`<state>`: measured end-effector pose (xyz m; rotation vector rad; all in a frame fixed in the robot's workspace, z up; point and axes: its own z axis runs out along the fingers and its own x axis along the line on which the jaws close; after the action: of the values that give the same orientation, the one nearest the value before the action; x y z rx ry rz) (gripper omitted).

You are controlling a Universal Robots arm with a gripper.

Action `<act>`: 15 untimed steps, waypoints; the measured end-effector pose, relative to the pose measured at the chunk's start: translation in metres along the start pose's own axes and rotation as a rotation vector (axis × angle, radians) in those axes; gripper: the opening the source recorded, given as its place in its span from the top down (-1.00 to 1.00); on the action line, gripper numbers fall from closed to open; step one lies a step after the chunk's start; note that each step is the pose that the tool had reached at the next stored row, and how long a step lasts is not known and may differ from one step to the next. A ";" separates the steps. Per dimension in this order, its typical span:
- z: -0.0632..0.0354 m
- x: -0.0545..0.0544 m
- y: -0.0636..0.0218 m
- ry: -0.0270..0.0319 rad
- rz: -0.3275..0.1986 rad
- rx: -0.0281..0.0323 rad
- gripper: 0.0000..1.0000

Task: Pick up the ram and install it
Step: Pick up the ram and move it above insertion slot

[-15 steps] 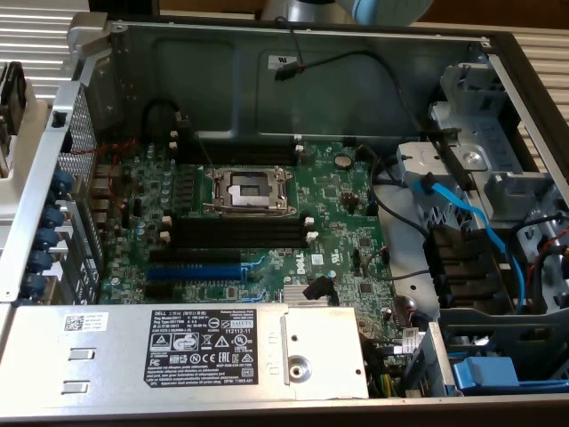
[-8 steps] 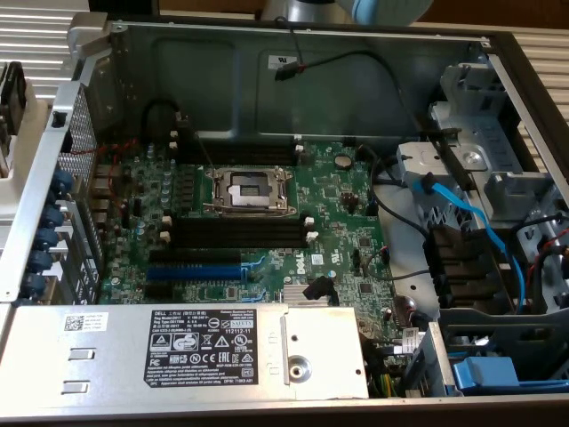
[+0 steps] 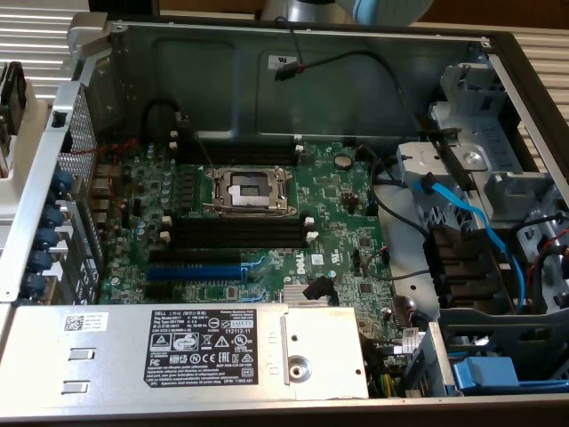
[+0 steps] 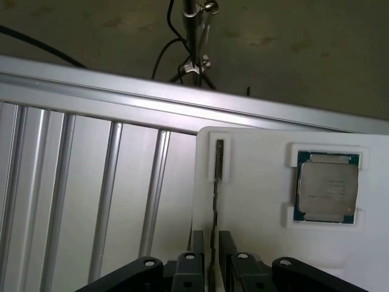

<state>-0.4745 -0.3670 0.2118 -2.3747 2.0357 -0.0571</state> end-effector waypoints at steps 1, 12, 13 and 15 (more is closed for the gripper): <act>0.0007 0.000 -0.0001 -0.0008 0.000 0.0004 0.51; 0.0054 0.001 -0.0004 -0.0102 0.000 0.0023 0.51; 0.0058 0.001 -0.0004 -0.0108 0.000 0.0025 0.51; 0.0066 0.001 -0.0003 -0.0118 0.000 0.0024 0.51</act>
<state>-0.4739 -0.3679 0.2052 -2.3674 2.0299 -0.0455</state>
